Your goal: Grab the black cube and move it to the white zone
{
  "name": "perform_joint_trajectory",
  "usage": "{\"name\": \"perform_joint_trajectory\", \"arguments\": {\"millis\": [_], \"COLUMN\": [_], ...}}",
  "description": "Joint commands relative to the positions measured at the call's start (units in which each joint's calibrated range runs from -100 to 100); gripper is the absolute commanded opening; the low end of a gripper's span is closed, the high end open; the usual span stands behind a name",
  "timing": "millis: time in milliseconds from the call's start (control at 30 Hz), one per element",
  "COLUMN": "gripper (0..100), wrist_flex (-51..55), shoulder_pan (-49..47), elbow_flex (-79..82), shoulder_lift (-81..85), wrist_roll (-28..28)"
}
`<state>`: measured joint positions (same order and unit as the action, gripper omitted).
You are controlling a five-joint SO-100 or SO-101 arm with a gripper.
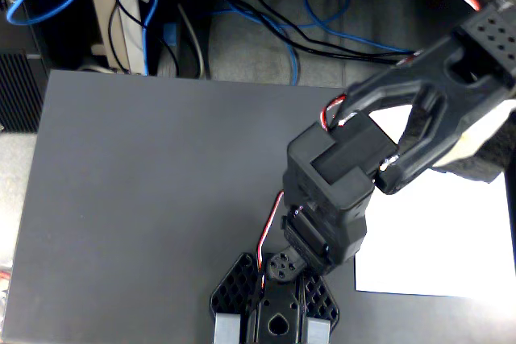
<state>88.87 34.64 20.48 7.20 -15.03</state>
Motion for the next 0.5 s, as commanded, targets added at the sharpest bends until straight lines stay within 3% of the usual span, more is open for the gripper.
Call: {"name": "perform_joint_trajectory", "arguments": {"millis": [0, 167, 400, 467], "gripper": [23, 37, 37, 37], "wrist_flex": [-0.2, 0.1, 0.1, 1.5], "shoulder_pan": [-0.6, -0.1, -1.4, -9.5], "elbow_flex": [-3.0, -3.0, -4.0, -5.5], "shoulder_lift": [0.4, 0.4, 1.2, 1.3], "wrist_roll": [-0.3, -0.4, -0.2, 1.3]}}
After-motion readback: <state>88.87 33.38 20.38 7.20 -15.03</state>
